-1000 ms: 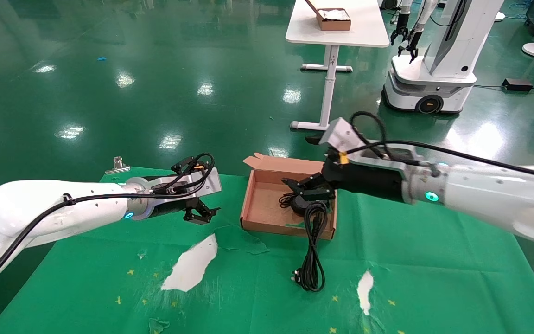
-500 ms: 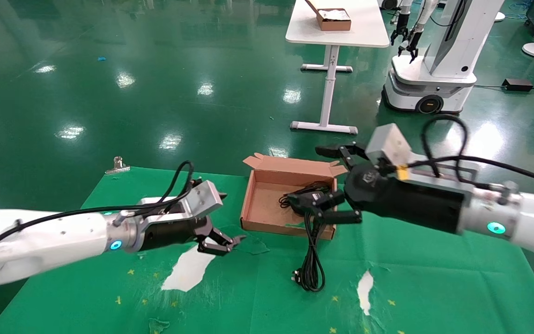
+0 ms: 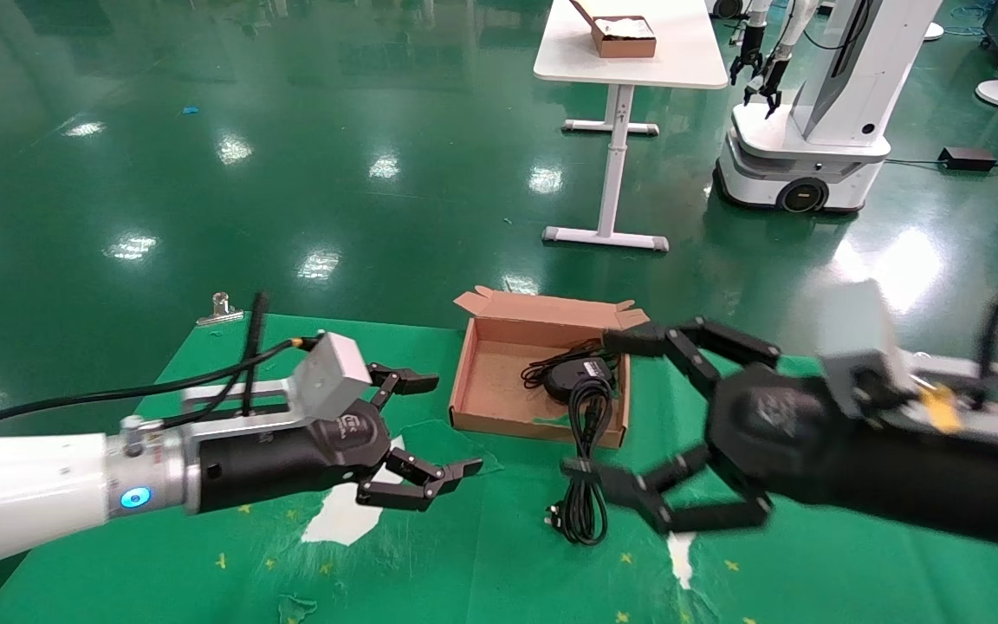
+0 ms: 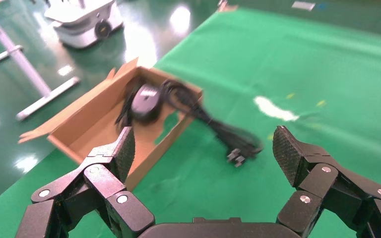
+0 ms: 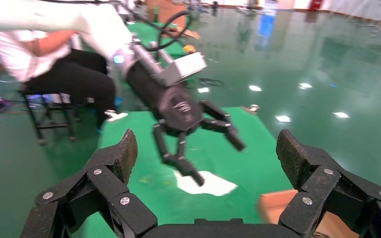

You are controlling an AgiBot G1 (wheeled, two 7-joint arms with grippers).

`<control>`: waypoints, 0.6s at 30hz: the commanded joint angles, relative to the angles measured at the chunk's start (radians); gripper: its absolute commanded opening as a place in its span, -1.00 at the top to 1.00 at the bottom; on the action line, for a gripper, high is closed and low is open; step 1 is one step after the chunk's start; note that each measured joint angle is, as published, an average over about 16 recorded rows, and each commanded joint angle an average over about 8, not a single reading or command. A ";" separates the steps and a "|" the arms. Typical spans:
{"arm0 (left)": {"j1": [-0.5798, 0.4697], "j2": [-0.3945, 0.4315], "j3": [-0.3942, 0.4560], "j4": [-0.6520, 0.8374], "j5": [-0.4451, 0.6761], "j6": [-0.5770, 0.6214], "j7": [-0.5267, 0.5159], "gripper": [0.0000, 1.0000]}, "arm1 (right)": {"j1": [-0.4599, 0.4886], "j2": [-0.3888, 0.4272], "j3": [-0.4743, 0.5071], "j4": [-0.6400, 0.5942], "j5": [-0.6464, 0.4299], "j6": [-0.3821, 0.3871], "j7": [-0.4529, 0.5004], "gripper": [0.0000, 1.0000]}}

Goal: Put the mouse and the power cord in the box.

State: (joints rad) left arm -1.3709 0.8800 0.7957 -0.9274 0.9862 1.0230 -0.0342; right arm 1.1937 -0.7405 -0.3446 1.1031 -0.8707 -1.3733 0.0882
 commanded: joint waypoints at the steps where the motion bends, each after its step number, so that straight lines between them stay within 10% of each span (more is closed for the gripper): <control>1: 0.021 -0.019 -0.036 -0.025 -0.018 0.033 -0.011 -1.00 | -0.023 0.025 0.013 0.036 0.028 -0.024 0.020 -1.00; 18: 0.193 -0.175 -0.337 -0.233 -0.167 0.308 -0.100 -1.00 | -0.119 0.129 0.064 0.180 0.140 -0.123 0.099 -1.00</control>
State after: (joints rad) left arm -1.1774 0.7045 0.4588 -1.1603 0.8194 1.3315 -0.1344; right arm 1.0750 -0.6112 -0.2804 1.2834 -0.7302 -1.4958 0.1870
